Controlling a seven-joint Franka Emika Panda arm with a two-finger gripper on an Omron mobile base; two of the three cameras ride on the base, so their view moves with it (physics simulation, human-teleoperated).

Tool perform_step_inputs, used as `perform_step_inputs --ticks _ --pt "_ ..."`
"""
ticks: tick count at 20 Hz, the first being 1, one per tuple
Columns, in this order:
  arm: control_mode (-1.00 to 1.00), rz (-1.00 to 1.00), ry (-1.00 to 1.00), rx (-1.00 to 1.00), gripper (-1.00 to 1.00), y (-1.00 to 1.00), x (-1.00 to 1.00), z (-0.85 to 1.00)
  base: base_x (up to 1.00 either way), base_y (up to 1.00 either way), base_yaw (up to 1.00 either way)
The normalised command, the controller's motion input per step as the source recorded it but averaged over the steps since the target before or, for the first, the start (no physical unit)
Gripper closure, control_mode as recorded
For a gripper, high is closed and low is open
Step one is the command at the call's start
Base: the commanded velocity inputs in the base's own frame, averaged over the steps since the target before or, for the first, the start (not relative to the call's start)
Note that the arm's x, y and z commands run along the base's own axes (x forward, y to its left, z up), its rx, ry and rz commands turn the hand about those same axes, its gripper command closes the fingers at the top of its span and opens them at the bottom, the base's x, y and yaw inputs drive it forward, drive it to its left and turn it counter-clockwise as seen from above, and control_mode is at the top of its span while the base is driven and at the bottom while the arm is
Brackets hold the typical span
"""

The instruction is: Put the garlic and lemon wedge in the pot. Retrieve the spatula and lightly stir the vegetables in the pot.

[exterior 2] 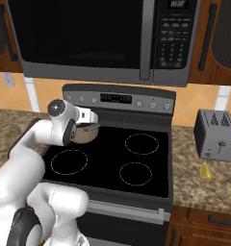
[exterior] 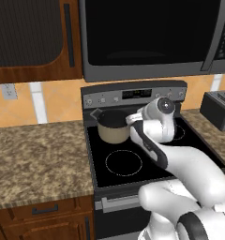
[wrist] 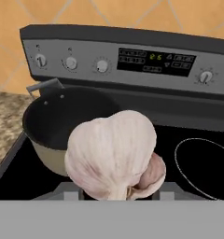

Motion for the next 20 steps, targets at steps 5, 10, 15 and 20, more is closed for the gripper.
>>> perform_step_inputs --ticks 5,10,15,20 --pt "-1.00 0.06 0.00 0.00 1.00 0.79 0.56 0.07 0.00 0.00 0.00" --pt "-1.00 0.01 -0.02 -0.02 1.00 0.39 0.49 -0.29 0.00 0.00 0.00" --pt "-1.00 0.00 0.00 0.00 1.00 0.12 0.50 -0.45 0.00 0.00 0.00" --pt "-1.00 0.00 0.00 0.00 1.00 0.00 0.52 -0.30 0.00 0.00 0.00"
